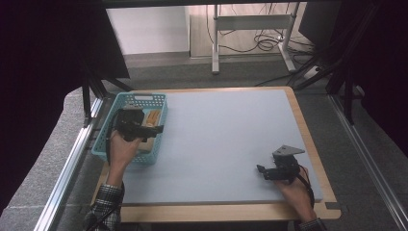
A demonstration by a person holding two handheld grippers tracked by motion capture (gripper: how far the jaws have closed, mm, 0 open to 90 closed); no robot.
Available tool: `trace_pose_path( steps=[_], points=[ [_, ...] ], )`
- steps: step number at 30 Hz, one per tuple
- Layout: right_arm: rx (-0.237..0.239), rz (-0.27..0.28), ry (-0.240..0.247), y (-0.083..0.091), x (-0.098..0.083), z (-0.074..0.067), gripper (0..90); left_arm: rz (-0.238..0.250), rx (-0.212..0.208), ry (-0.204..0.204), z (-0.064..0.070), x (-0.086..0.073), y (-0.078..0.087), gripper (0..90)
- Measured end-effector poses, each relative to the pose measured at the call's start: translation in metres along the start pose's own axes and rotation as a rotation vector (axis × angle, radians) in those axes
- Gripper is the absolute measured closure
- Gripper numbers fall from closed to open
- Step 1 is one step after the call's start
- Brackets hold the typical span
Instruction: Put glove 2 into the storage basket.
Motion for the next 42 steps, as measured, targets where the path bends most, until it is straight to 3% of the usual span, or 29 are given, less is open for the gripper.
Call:
trace_pose_path(
  steps=[9, 14, 26, 32, 42],
  points=[
    [0.000, 0.000, 0.001, 0.000, 0.000, 0.000, 16.3, 0.011, -0.045, -0.068, 0.035, 0.002, -0.010, 2.1],
    [0.000, 0.000, 0.000, 0.000, 0.000, 0.000, 16.3, 0.019, -0.076, -0.124, 0.061, -0.001, -0.016, 2.0],
    [-0.001, 0.000, 0.001, 0.000, 0.000, 0.000, 16.3, 0.003, -0.130, -0.214, 0.108, -0.027, -0.039, 0.5],
    [-0.001, 0.000, 0.001, 0.000, 0.000, 0.000, 16.3, 0.002, -0.180, -0.220, 0.124, -0.041, -0.048, 0.5],
    [-0.001, 0.000, 0.001, 0.000, 0.000, 0.000, 16.3, -0.051, -0.170, -0.248, 0.131, -0.073, -0.070, 0.2]
  ],
)
Point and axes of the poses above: each handheld gripper's, and its own axes: y roughly backward along the jaws, x roughly out of its top, z roughly to its right, the point moved 9 cm from there along -y, roughly forward along the jaws, and after that the axes turned 5 degrees about -z, right-handed, at the moved point
